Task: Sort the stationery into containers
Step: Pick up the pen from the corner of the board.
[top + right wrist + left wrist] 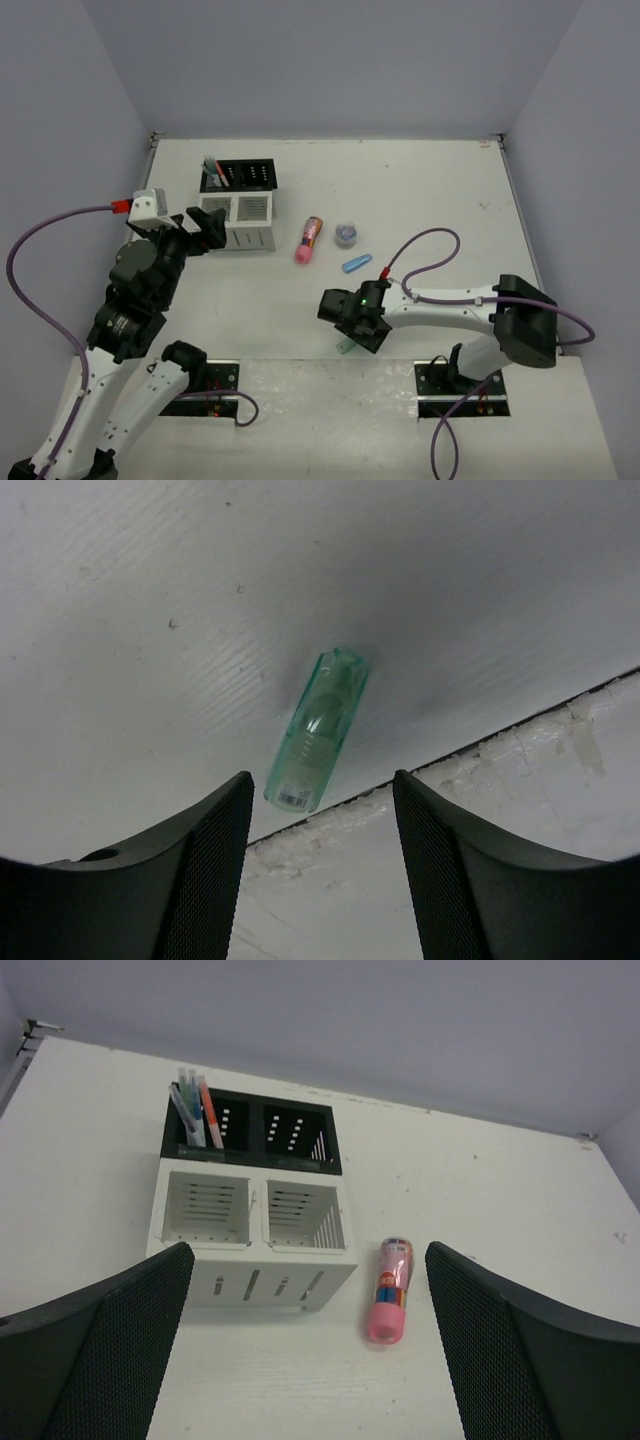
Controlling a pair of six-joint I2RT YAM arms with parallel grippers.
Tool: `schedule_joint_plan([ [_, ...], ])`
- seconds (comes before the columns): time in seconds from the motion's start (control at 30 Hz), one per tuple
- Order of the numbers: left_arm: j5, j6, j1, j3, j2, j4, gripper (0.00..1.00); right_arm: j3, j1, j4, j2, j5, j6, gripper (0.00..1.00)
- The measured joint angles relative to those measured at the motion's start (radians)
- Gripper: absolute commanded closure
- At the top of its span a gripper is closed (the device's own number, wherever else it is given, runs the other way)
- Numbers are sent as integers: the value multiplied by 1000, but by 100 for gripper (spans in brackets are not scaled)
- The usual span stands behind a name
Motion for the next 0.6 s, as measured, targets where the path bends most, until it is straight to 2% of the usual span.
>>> schedule_joint_plan([
  [0.3,48,12,0,-125,39,-29,0,27,-29,102,143,-72,-13,41],
  [0.33,50,13,0,-129,39,-31,0,26,-29,114,147,-79,-14,47],
  [0.37,52,13,0,-130,36,-31,0,26,-29,123,149,-86,-14,60],
  [0.43,59,14,0,-130,29,-30,0,26,-29,136,156,-101,-14,95],
  [0.47,63,14,0,-130,25,-30,0,26,-29,140,160,-110,-13,100],
  [0.6,77,14,0,-130,13,-27,0,24,-30,161,162,-133,-19,100],
])
